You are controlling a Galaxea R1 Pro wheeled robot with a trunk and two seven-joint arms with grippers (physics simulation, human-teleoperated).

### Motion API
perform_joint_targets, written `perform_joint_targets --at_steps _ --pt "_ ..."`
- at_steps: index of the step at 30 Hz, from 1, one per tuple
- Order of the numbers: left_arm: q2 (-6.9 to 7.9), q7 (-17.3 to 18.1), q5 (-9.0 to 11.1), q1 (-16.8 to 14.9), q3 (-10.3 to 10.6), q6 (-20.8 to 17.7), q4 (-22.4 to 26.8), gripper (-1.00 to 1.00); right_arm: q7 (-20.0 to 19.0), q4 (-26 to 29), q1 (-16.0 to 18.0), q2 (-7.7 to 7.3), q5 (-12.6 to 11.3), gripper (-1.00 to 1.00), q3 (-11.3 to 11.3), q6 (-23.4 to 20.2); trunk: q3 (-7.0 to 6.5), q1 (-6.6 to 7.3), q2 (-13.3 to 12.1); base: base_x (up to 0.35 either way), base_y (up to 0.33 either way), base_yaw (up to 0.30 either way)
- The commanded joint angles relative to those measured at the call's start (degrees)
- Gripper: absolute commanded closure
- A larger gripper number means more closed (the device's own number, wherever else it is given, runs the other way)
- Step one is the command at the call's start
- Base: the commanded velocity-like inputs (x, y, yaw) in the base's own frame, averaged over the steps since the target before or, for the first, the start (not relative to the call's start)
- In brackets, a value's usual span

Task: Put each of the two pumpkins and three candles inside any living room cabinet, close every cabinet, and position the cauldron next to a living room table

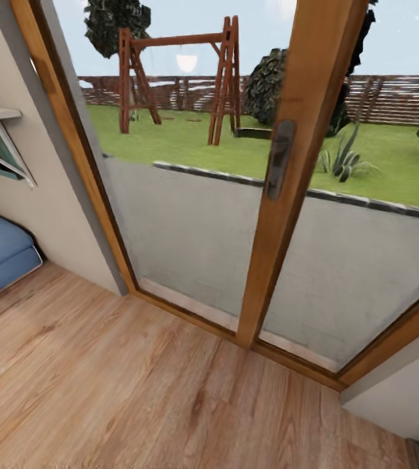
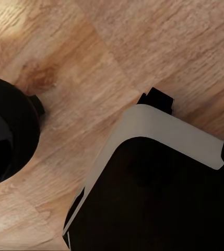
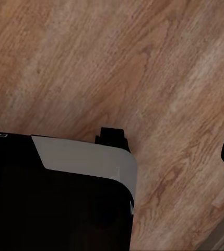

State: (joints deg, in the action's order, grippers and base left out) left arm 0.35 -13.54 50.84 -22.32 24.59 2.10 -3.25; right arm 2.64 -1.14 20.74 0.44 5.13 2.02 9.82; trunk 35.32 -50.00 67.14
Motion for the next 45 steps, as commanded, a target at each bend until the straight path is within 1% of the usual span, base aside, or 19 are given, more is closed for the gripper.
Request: perform_joint_targets --at_steps 1,16,35,45 --pt "0.00 0.0 0.0 0.0 0.0 0.0 0.0 -1.00 0.0 0.0 0.0 0.00 0.0 -1.00 0.0 0.0 0.00 0.00 0.0 0.000 0.000 0.289" --pt "0.07 0.0 0.1 0.0 -0.1 0.1 0.0 -1.00 0.1 0.0 0.0 -0.17 -0.5 -1.00 0.0 0.0 0.00 0.00 0.0 0.000 0.000 0.289" --pt "0.08 0.0 -0.1 0.0 -0.1 0.1 0.0 -1.00 0.2 0.0 0.0 -0.09 -0.4 -1.00 0.0 0.0 0.00 0.00 0.0 0.002 -0.005 0.289" --pt "0.20 0.0 0.0 0.0 0.0 0.1 0.0 -1.00 0.3 0.0 0.0 0.10 -0.1 -1.00 0.0 0.0 0.00 0.00 0.0 0.228 -0.185 0.289"
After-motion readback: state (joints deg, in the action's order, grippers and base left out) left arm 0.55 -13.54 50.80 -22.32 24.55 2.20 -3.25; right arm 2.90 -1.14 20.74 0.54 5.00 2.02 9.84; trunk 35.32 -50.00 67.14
